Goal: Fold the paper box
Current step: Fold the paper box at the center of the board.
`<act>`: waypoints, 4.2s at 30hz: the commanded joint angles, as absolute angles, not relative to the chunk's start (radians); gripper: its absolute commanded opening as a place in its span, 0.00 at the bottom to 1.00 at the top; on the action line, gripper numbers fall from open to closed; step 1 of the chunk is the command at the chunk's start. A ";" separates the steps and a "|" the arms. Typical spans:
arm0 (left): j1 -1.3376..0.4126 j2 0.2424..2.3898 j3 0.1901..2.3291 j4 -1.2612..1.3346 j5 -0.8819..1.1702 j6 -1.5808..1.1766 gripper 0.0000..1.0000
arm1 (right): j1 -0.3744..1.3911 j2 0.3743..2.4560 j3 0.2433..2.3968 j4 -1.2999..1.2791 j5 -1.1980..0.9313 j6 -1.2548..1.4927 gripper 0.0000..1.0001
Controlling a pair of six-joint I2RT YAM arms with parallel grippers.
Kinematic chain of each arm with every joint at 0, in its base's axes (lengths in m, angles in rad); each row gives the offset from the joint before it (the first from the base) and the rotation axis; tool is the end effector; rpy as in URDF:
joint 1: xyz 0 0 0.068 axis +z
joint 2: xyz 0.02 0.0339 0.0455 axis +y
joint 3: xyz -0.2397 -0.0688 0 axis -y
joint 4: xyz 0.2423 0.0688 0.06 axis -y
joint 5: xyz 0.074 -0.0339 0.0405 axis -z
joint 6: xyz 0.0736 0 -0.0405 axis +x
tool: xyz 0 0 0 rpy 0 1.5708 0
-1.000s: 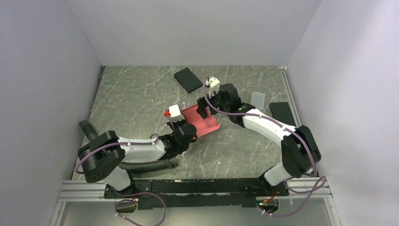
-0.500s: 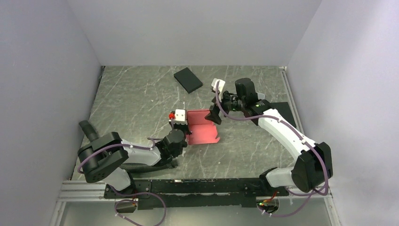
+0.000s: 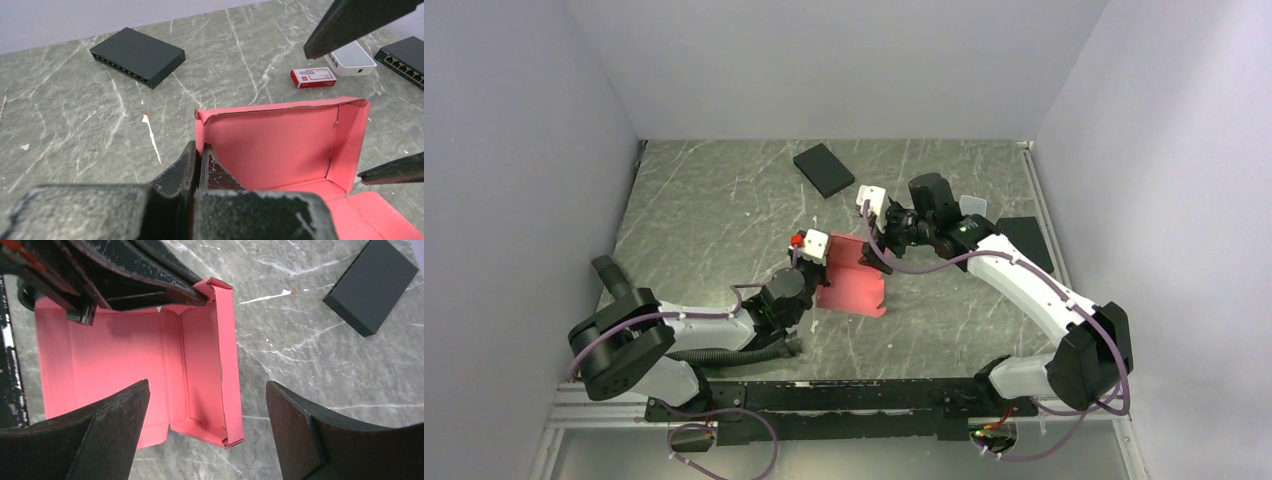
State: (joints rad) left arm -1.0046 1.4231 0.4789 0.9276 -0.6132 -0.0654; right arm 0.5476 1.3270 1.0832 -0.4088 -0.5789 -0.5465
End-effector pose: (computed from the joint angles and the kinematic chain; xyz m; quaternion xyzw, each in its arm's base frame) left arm 0.2018 -0.2386 0.1873 0.1189 0.7019 -0.1557 0.6848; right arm 0.2518 0.2007 0.2635 -0.5549 0.6680 0.2561 0.4246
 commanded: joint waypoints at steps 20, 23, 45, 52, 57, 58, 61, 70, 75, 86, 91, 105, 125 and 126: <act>-0.958 1.366 0.476 0.883 -0.428 -0.159 0.00 | 0.571 1.378 1.095 -0.326 -0.598 -0.372 0.95; -0.936 1.369 0.504 0.787 -0.385 -0.176 0.00 | 0.554 1.390 1.103 -0.335 -0.612 -0.359 0.95; -0.730 1.626 0.817 0.211 0.143 -0.108 0.00 | 0.314 1.311 1.078 -0.392 -0.839 -0.374 0.97; -0.730 1.718 0.962 0.020 0.151 -0.012 0.00 | 0.304 1.303 1.078 -0.400 -0.844 -0.383 0.98; -0.729 1.745 1.002 -0.043 0.121 0.023 0.10 | 0.294 1.306 1.080 -0.412 -0.851 -0.395 0.98; -0.730 1.746 1.009 -0.049 0.117 0.022 0.13 | 0.293 1.306 1.082 -0.415 -0.852 -0.397 0.98; -0.730 1.753 1.023 -0.074 0.111 0.024 0.18 | 0.291 1.305 1.081 -0.417 -0.853 -0.399 0.98; -0.731 1.768 1.052 -0.134 0.094 0.021 0.29 | 0.290 1.306 1.082 -0.419 -0.853 -0.402 0.98; -0.730 1.758 1.070 -0.178 0.089 0.012 0.33 | 0.290 1.307 1.080 -0.420 -0.856 -0.403 0.98; -0.694 1.652 1.076 -0.134 0.034 -0.094 0.46 | 0.291 1.327 1.077 -0.450 -0.878 -0.447 0.98; -0.650 1.547 1.056 -0.100 -0.030 -0.167 0.52 | 0.290 1.332 1.075 -0.455 -0.879 -0.459 0.98; -0.615 1.062 0.878 -0.430 0.063 -0.955 0.87 | 0.322 1.350 1.042 -0.445 -0.838 -0.530 0.99; -0.898 1.444 1.176 -0.830 -0.038 -1.495 0.78 | 0.328 1.340 1.049 -0.447 -0.809 -0.527 0.99; -0.899 1.463 1.182 -0.835 -0.048 -1.497 0.78 | 0.328 1.338 1.049 -0.449 -0.809 -0.527 0.99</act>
State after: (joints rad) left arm -0.8894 1.4139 1.1618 -0.8135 -0.0238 -1.4254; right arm 0.3260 1.3552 1.0367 -0.4694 -0.8101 -0.5060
